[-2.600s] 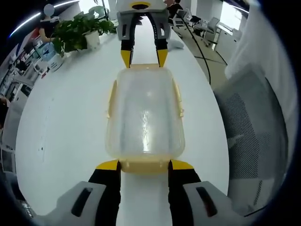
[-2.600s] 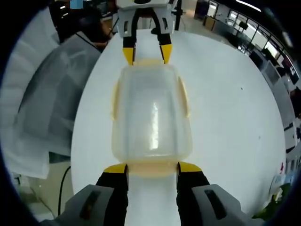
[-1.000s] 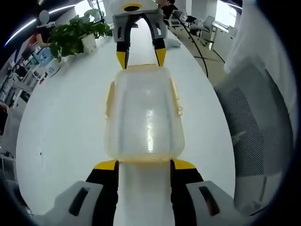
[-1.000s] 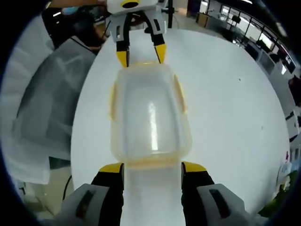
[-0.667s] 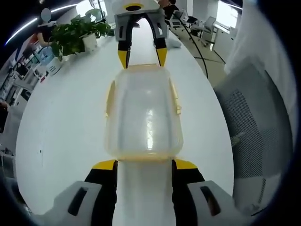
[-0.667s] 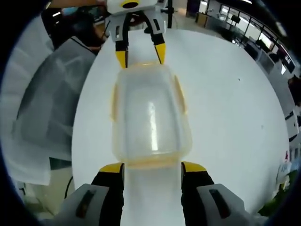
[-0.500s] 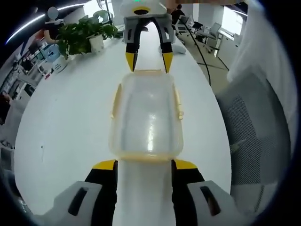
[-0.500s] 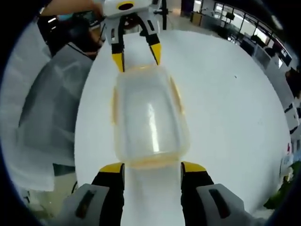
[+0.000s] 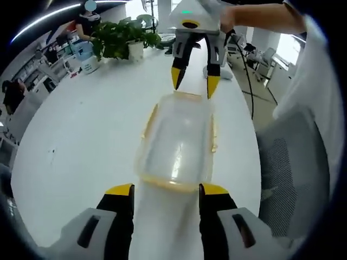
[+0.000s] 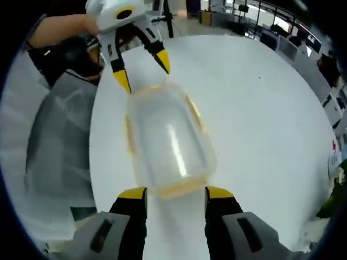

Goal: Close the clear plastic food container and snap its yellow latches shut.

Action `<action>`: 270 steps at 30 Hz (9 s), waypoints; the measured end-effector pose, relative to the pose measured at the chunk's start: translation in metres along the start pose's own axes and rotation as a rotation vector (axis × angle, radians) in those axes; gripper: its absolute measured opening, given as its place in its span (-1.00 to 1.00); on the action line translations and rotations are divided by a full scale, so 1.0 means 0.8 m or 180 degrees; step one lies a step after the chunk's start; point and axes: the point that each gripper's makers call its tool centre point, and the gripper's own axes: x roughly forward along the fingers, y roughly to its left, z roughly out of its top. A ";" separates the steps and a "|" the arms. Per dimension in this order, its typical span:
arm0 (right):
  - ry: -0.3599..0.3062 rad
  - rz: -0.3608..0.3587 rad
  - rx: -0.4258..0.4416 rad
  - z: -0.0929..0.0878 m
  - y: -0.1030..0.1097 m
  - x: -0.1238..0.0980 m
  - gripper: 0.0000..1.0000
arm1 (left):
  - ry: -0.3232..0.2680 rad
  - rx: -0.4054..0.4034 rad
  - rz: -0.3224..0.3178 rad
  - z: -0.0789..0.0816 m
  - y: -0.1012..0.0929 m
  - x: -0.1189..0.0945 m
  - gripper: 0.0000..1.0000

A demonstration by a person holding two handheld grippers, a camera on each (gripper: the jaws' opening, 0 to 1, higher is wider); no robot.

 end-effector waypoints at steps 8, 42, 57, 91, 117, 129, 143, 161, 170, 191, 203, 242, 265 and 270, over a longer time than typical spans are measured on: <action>-0.0076 -0.0101 0.0459 0.006 0.001 0.002 -0.19 | -0.0040 -0.0581 0.0194 0.001 0.004 0.001 -0.03; -0.0115 -0.0670 0.2187 0.003 -0.020 0.005 -0.21 | -0.0018 -0.2459 0.0529 -0.013 -0.005 0.013 -0.06; -0.0350 -0.0418 0.2762 0.009 -0.017 0.016 -0.26 | -0.0138 -0.2916 0.0355 0.002 -0.011 0.026 -0.23; -0.0343 -0.0328 0.2969 0.014 -0.013 0.024 -0.38 | -0.0218 -0.3293 0.0151 0.003 -0.015 0.030 -0.41; -0.0346 -0.0285 0.2546 0.018 -0.007 0.023 -0.13 | -0.0269 -0.3160 0.0027 0.002 -0.017 0.032 -0.29; -0.0155 -0.0371 0.2127 0.013 -0.004 0.017 -0.13 | -0.0198 -0.3020 0.0015 -0.004 -0.017 0.026 -0.22; -0.0004 -0.0362 0.1617 0.008 0.000 0.010 -0.19 | -0.0081 -0.2677 -0.0075 -0.012 -0.021 0.013 -0.16; 0.0169 -0.0297 0.0901 0.008 0.002 0.005 -0.19 | -0.0132 -0.1637 -0.0266 0.012 -0.015 0.002 -0.11; 0.0197 -0.0217 0.0536 0.016 0.004 0.005 -0.19 | -0.0090 -0.1134 -0.0340 0.023 -0.018 0.004 -0.09; 0.0274 -0.0122 -0.0093 0.028 0.008 0.009 -0.24 | 0.0079 -0.0171 -0.0255 0.028 -0.019 0.010 -0.13; 0.0164 -0.0103 -0.0195 0.043 0.009 0.013 -0.24 | 0.0023 0.0045 -0.0271 0.039 -0.022 0.015 -0.14; -0.0155 -0.0026 -0.0415 0.092 0.019 0.036 -0.29 | -0.0181 0.0070 -0.0277 0.075 -0.036 0.044 -0.19; -0.0205 -0.0063 -0.0414 0.105 0.002 0.037 -0.28 | -0.0270 -0.0069 -0.0243 0.075 -0.060 0.042 -0.17; -0.0191 -0.0050 -0.0421 0.105 -0.001 0.037 -0.26 | -0.0248 -0.0034 -0.0244 0.074 -0.069 0.044 -0.15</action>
